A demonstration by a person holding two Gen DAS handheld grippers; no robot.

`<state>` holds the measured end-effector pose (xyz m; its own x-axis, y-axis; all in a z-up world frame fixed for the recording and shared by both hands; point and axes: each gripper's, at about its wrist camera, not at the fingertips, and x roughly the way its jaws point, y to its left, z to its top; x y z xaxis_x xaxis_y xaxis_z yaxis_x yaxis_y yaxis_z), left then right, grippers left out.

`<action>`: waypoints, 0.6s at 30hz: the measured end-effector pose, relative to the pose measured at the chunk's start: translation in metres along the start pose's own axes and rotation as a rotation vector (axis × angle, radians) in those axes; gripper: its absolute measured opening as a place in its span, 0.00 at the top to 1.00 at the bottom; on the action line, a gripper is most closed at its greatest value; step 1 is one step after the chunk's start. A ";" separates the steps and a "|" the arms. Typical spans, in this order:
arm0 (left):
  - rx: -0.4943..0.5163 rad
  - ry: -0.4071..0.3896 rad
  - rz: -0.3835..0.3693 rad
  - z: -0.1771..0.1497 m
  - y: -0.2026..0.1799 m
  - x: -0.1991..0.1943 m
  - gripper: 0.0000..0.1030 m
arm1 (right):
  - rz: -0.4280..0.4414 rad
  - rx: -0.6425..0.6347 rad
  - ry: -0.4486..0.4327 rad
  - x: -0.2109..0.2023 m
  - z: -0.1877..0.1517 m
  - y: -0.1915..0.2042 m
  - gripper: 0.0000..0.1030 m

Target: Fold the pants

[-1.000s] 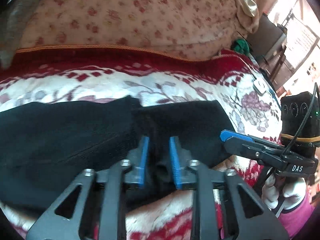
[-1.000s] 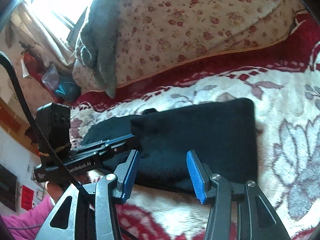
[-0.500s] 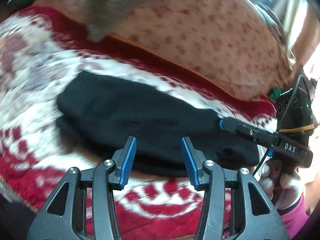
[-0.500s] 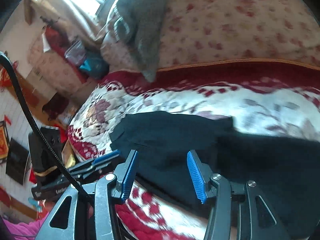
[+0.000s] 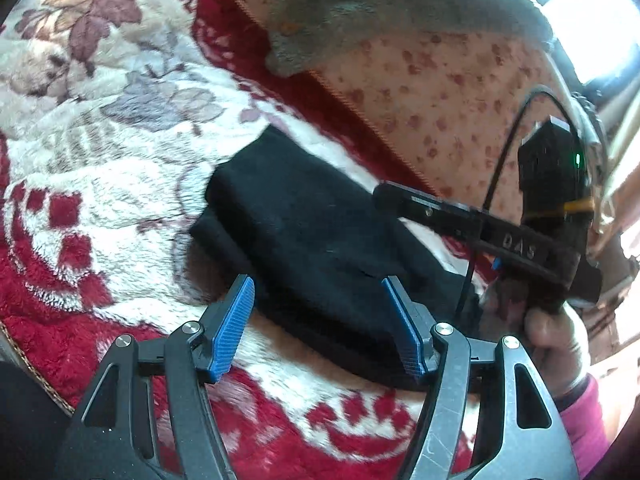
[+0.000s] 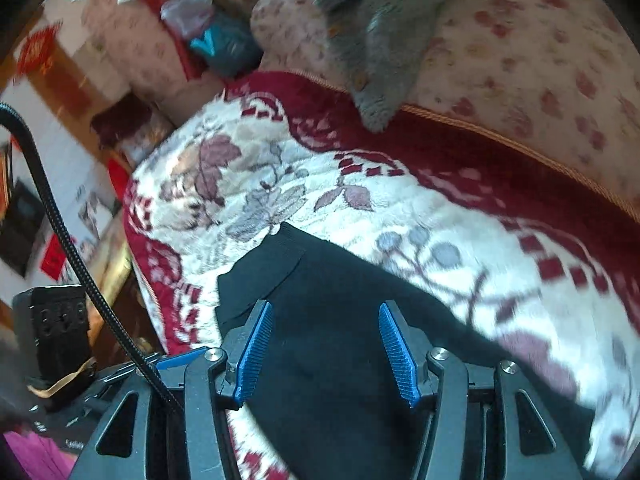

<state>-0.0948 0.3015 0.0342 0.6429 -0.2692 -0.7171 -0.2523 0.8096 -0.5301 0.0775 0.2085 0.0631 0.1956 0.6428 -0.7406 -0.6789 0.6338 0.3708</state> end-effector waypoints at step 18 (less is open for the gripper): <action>-0.011 -0.028 0.038 0.002 0.011 0.031 0.28 | 0.083 -0.195 0.216 0.098 0.042 0.011 0.49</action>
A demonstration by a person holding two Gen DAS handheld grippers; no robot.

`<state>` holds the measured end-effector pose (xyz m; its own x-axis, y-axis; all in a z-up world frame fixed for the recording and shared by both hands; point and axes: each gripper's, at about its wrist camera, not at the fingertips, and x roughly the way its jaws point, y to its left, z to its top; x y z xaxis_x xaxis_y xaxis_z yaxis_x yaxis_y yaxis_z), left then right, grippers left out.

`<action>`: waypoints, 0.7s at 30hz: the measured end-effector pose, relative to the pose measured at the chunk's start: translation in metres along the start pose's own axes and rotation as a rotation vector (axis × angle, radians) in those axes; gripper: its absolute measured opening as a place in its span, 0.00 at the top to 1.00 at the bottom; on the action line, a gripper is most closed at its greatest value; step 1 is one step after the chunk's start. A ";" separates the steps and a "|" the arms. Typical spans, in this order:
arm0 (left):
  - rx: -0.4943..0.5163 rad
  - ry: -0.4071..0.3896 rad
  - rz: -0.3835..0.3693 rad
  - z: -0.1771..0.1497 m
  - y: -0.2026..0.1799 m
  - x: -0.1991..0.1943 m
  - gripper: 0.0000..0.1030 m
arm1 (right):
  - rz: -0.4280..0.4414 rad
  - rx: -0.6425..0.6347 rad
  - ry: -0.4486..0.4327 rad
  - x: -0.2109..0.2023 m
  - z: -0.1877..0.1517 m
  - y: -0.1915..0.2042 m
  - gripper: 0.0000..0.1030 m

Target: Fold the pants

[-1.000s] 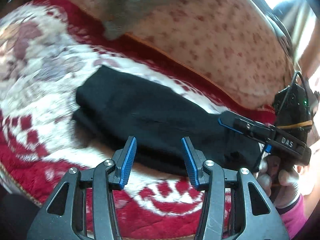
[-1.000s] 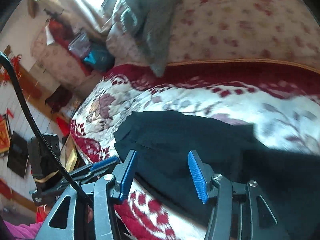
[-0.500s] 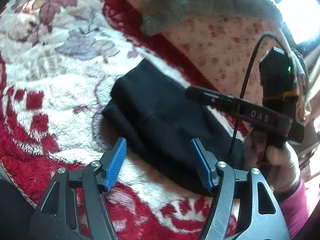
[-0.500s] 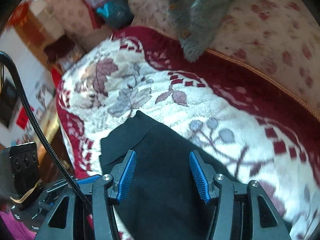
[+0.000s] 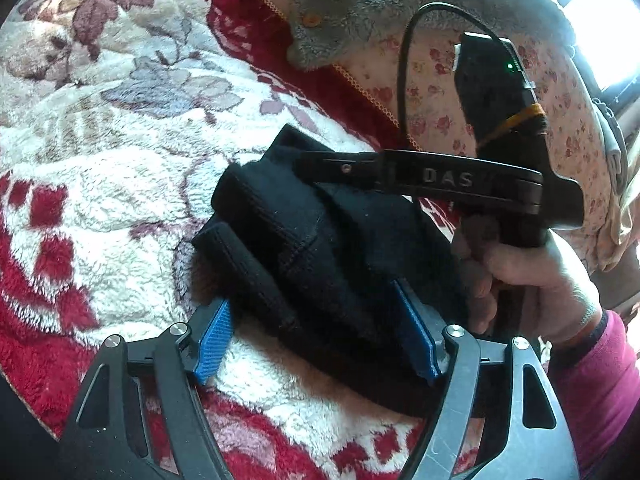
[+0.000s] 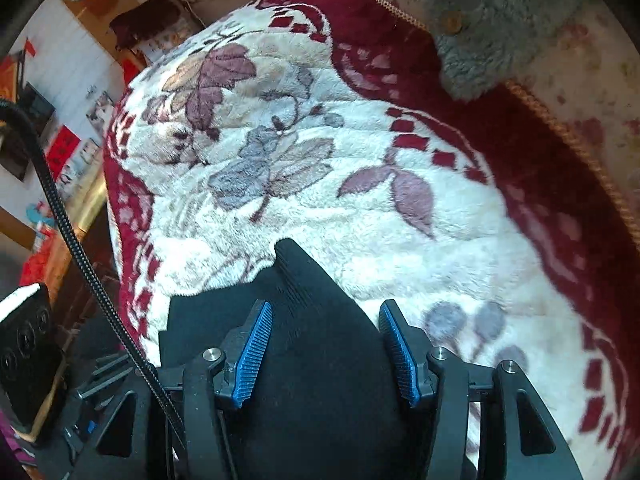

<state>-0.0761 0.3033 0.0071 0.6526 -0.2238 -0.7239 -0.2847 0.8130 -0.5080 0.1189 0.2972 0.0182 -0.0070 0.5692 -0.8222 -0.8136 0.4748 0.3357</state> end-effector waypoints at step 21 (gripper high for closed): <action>0.199 -0.154 -0.125 0.009 -0.071 -0.061 0.82 | 0.014 0.040 -0.322 -0.132 -0.034 0.008 0.83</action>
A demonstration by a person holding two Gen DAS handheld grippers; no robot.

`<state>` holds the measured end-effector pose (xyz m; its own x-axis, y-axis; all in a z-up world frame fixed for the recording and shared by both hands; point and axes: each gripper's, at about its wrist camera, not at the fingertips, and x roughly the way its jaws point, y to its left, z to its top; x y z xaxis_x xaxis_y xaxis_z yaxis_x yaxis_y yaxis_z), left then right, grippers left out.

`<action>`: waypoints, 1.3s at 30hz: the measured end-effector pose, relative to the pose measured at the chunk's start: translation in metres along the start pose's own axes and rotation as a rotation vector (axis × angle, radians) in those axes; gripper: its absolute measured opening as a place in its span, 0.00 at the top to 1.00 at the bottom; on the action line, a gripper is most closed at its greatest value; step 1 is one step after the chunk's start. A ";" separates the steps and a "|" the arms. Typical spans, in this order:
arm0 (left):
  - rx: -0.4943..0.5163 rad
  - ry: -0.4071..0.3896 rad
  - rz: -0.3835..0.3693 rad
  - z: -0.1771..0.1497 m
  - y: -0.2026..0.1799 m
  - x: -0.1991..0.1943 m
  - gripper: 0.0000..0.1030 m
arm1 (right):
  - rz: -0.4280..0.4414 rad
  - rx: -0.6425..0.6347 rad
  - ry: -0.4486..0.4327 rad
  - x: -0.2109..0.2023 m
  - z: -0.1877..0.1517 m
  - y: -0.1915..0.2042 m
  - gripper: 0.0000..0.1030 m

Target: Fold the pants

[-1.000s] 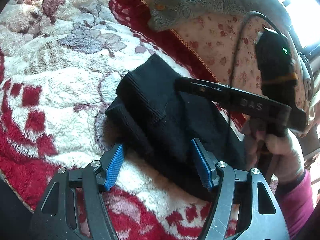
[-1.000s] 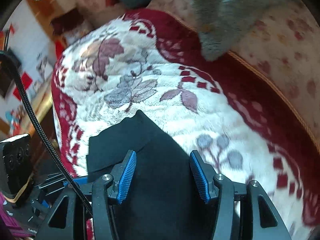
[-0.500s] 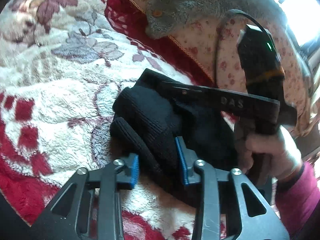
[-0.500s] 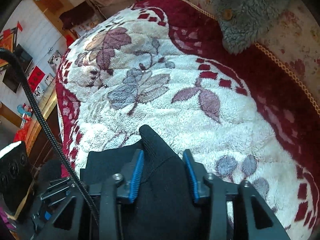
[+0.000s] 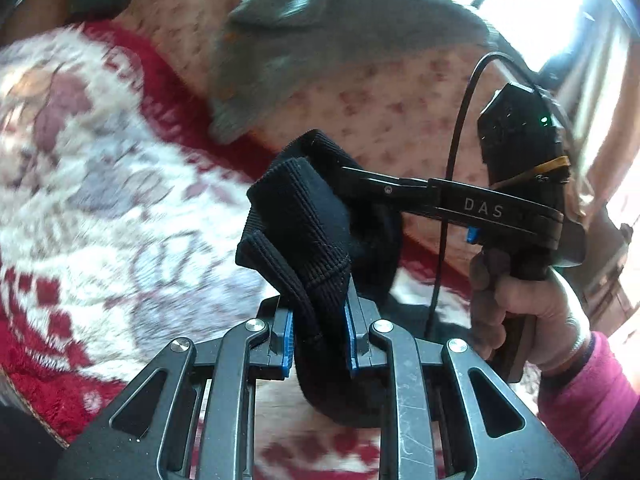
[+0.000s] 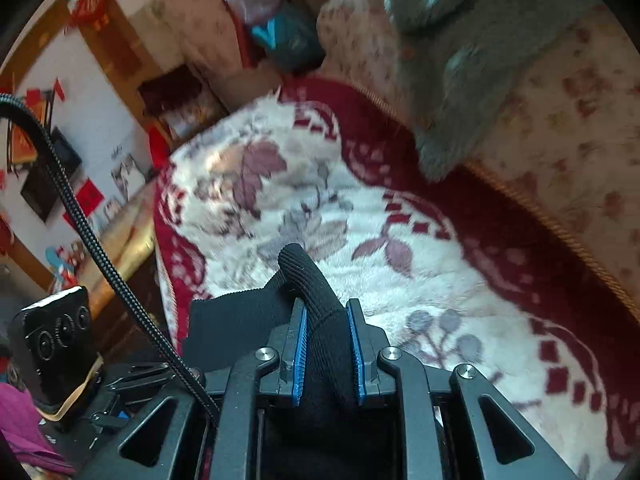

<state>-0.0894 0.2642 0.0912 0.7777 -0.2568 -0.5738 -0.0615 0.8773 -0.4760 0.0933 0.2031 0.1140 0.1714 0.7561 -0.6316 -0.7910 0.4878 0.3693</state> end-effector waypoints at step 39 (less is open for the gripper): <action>0.423 0.349 -0.331 -0.128 -0.277 0.098 0.52 | -0.367 0.684 -0.384 -0.302 -0.298 -0.156 0.74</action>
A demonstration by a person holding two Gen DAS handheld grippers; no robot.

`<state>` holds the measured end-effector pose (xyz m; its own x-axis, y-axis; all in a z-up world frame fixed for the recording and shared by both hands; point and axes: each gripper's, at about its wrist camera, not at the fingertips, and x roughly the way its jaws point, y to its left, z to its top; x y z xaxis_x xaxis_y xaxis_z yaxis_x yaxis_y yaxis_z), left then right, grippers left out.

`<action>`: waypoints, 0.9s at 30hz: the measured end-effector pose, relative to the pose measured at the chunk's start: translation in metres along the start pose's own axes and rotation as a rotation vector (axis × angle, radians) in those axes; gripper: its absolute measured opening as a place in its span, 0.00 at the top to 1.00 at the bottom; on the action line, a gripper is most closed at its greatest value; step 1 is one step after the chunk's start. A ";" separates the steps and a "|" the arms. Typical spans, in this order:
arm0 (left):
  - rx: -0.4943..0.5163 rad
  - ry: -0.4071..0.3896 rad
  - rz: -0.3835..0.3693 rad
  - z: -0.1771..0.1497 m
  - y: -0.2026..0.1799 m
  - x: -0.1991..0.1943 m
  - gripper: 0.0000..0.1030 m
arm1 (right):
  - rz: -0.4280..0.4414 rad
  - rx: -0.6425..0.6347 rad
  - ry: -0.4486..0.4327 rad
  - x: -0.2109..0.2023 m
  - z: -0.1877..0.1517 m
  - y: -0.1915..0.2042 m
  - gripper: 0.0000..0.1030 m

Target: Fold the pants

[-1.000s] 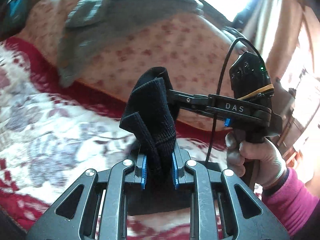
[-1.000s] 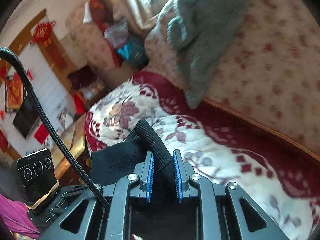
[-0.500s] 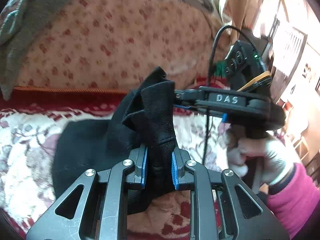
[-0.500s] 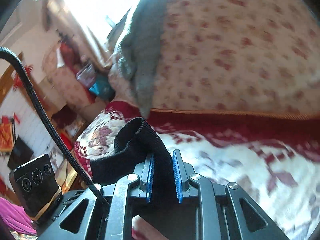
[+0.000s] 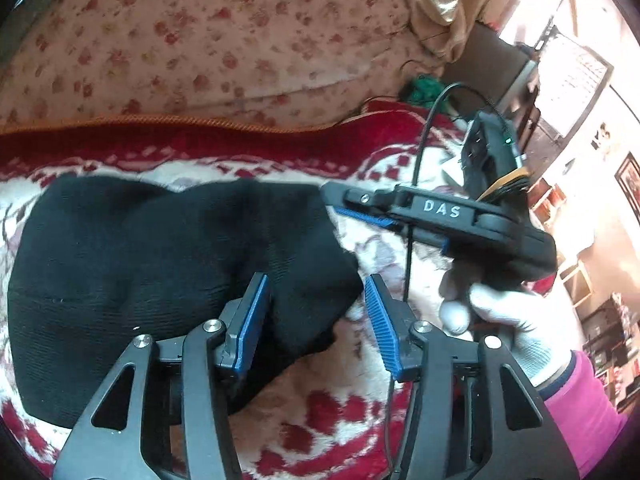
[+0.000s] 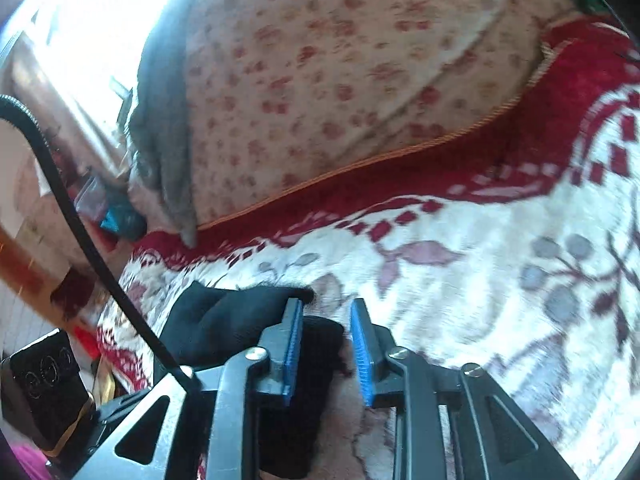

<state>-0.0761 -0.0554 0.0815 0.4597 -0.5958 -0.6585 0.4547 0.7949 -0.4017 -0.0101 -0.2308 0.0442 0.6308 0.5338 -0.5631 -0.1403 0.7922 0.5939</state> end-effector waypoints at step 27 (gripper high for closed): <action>-0.151 -0.098 0.281 -0.007 0.113 -0.069 0.53 | -0.011 -0.245 0.121 0.016 -0.057 0.109 0.66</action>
<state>-0.0617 0.0768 0.0767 0.6254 -0.3535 -0.6956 0.1850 0.9332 -0.3079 -0.0587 -0.1191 0.0666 0.5397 0.5448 -0.6418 -0.3235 0.8381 0.4393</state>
